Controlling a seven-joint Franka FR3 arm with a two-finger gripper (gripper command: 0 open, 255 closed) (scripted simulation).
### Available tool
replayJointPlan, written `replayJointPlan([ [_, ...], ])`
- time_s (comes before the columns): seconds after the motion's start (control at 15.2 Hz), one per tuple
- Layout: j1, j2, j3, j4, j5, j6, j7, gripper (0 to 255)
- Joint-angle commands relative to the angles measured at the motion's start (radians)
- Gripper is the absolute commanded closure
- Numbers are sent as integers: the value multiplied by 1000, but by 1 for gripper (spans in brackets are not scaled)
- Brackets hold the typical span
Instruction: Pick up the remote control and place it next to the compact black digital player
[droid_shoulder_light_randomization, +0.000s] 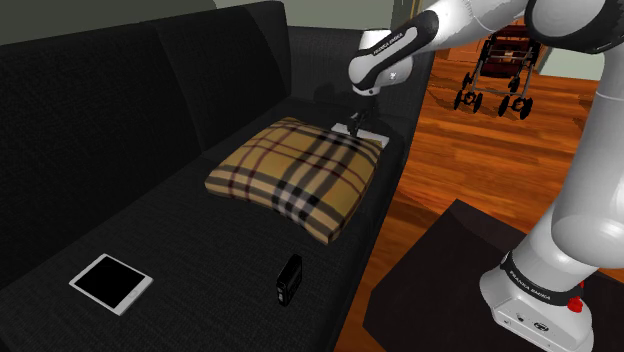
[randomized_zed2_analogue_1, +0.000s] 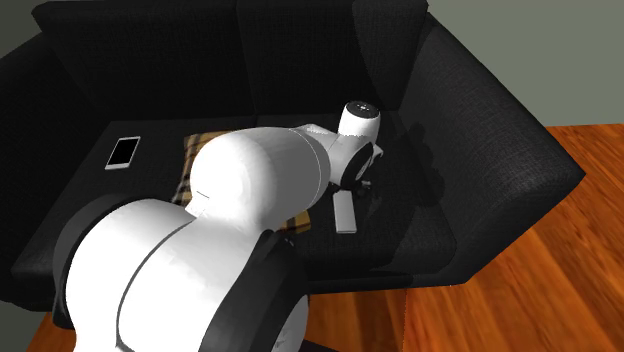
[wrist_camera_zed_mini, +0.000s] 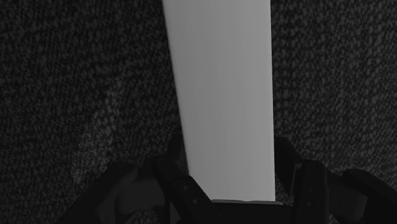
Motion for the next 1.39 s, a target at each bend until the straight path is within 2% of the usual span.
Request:
replayJointPlan([
  [0.0, 1, -14, -1, 8, -5, -22, 4, 255],
  [1.32, 5, -114, -9, 154, -37, -265, 36, 255],
])
